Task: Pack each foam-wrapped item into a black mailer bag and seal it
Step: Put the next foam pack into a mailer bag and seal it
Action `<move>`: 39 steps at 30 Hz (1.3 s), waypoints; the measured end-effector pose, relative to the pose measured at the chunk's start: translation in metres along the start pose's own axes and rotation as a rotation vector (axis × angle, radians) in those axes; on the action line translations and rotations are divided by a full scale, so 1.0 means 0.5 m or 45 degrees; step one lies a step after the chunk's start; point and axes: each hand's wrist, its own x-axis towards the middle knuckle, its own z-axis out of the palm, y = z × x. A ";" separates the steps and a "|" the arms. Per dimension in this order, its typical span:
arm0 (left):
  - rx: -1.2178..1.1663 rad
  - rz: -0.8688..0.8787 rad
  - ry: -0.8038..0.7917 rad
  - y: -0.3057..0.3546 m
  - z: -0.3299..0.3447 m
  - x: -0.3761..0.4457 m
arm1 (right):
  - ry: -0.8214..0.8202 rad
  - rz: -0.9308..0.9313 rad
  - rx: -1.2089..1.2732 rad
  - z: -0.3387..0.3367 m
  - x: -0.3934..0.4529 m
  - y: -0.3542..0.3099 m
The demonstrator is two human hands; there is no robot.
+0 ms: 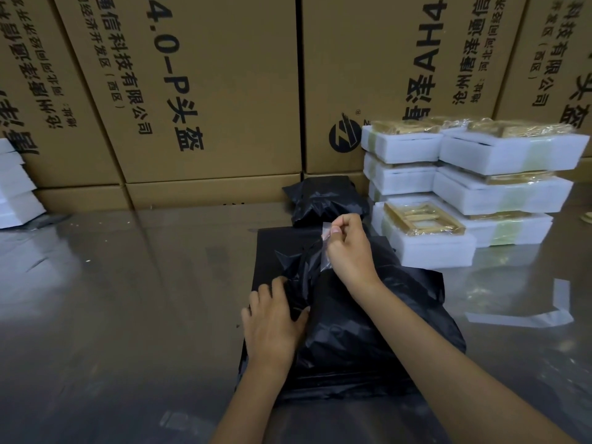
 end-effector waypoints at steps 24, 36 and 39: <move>0.040 0.300 -0.289 0.153 -0.064 -0.065 | 0.202 0.180 -0.222 -0.319 0.013 0.106; 0.311 0.332 -0.430 0.310 -0.018 -0.050 | 0.215 0.025 -0.710 -0.411 -0.064 0.227; 0.365 0.292 -0.485 0.341 -0.015 -0.013 | 0.221 0.074 -0.737 -0.431 -0.077 0.240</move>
